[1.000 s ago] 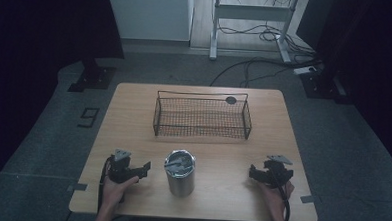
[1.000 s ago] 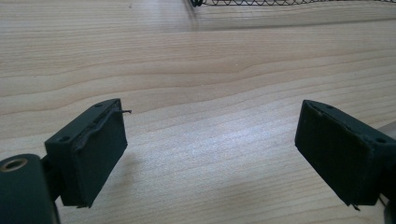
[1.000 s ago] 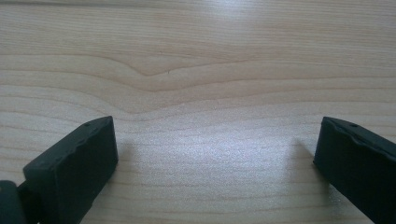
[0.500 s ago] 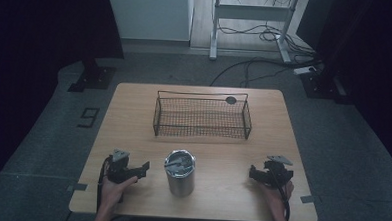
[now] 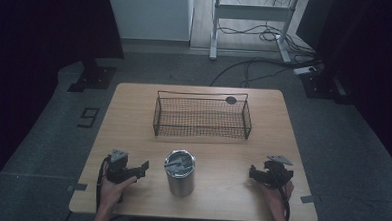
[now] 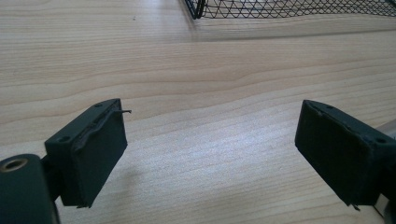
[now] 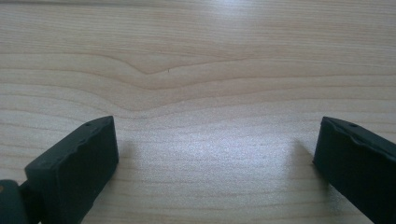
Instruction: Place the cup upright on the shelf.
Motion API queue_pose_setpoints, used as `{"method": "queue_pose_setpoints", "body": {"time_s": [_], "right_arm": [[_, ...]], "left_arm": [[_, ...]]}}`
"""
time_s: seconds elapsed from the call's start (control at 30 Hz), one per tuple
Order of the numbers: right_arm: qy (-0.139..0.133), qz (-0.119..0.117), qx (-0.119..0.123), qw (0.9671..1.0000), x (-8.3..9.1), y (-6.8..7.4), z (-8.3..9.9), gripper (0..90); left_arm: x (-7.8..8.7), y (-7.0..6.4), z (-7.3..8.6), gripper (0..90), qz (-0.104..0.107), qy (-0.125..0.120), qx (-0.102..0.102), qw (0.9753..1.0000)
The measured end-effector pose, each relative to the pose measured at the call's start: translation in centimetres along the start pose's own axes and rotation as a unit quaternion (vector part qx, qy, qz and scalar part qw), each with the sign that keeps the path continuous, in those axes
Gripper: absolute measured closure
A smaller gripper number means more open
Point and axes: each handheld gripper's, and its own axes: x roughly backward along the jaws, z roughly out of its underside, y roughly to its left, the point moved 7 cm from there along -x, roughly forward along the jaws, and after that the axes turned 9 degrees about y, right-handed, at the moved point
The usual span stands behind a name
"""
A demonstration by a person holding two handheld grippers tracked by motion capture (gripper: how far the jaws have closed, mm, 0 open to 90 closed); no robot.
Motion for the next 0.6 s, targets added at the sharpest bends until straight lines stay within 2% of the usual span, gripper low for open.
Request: {"method": "queue_pose_setpoints", "body": {"time_s": [0.1, 0.53, 0.6], "right_arm": [[0.000, 0.000, 0.000, 1.0000, 0.0, 0.0, 0.0, 0.0], [0.000, 0.000, 0.000, 1.0000, 0.0, 0.0, 0.0, 0.0], [0.000, 0.000, 0.000, 1.0000, 0.0, 0.0, 0.0, 0.0]], "left_arm": [[0.2, -0.3, -0.1, 9.0, -0.001, -0.006, -0.002, 1.0000], [3.2, -1.5, -0.5, 9.0, 0.026, -0.032, -0.023, 0.9989], [4.0, -2.3, -0.4, 9.0, 0.033, -0.036, -0.036, 0.9982]]}}
